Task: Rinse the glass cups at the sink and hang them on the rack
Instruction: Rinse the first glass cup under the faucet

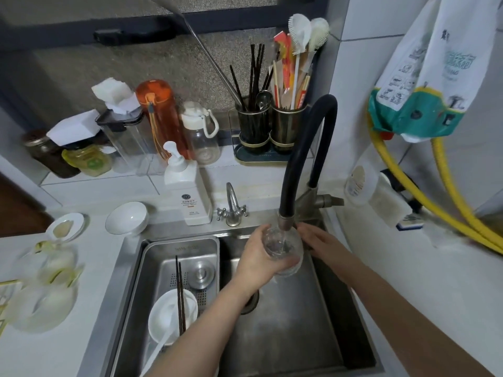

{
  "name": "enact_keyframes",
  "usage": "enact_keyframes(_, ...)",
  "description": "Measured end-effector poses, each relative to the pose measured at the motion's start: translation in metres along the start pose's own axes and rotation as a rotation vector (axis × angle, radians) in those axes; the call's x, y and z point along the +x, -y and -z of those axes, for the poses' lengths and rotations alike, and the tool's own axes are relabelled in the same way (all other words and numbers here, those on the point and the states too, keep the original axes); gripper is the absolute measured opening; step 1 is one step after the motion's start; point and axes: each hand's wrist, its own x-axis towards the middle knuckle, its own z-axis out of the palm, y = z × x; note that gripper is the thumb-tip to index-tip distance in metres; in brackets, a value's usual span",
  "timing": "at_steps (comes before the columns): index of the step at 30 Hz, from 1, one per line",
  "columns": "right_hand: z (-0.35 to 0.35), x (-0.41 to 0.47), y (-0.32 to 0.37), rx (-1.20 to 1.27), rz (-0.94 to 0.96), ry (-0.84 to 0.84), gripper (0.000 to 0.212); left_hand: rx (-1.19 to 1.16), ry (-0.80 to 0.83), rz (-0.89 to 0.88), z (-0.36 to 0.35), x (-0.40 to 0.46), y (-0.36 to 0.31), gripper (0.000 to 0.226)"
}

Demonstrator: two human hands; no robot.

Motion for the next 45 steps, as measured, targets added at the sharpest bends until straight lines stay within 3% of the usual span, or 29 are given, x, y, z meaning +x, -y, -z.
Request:
enact_keyframes(3,0.007,0.004,-0.005,0.025,-0.075,-0.069,0.058,0.019,0.003,-0.005,-0.001,0.0,0.0,0.075)
enact_keyframes(7,0.037,0.008,-0.013,0.066,-0.096,-0.312,0.027,0.032,0.04,-0.034,-0.011,0.001,-0.007,0.057)
enact_keyframes(11,0.064,0.031,-0.014,-0.136,-0.025,-0.396,0.038,0.014,0.033,-0.039,-0.015,0.006,-0.011,0.067)
enact_keyframes(14,0.073,0.053,-0.011,-0.15,0.073,-0.379,0.025,0.015,0.007,-0.023,-0.015,0.007,-0.013,0.069)
enact_keyframes(18,0.074,0.067,0.003,0.07,0.037,-0.349,0.027,-0.037,-0.005,0.001,-0.015,0.01,-0.011,0.072)
enact_keyframes(26,0.069,0.076,0.005,0.07,-0.027,-0.329,0.061,-0.003,0.004,0.008,-0.014,0.01,-0.01,0.077)
enact_keyframes(27,0.068,0.076,0.005,0.072,-0.034,-0.324,0.06,-0.006,0.008,0.005,-0.014,0.009,-0.011,0.078)
enact_keyframes(30,0.065,0.079,0.001,0.068,0.004,-0.335,0.031,0.0,0.013,0.005,-0.014,0.009,-0.011,0.082)
enact_keyframes(32,0.06,0.078,0.002,0.021,0.03,-0.34,0.027,0.003,0.006,0.011,-0.013,0.007,-0.011,0.079)
enact_keyframes(37,0.056,0.065,-0.007,-0.057,0.048,-0.304,0.053,0.006,0.01,0.045,-0.01,0.004,-0.007,0.084)
enact_keyframes(42,0.025,0.022,-0.019,-0.061,0.067,-0.084,0.058,0.017,0.037,0.092,-0.011,0.0,-0.002,0.073)
enact_keyframes(45,0.007,0.0,-0.023,0.101,0.005,0.025,0.042,-0.023,0.083,0.124,-0.006,-0.004,-0.002,0.056)
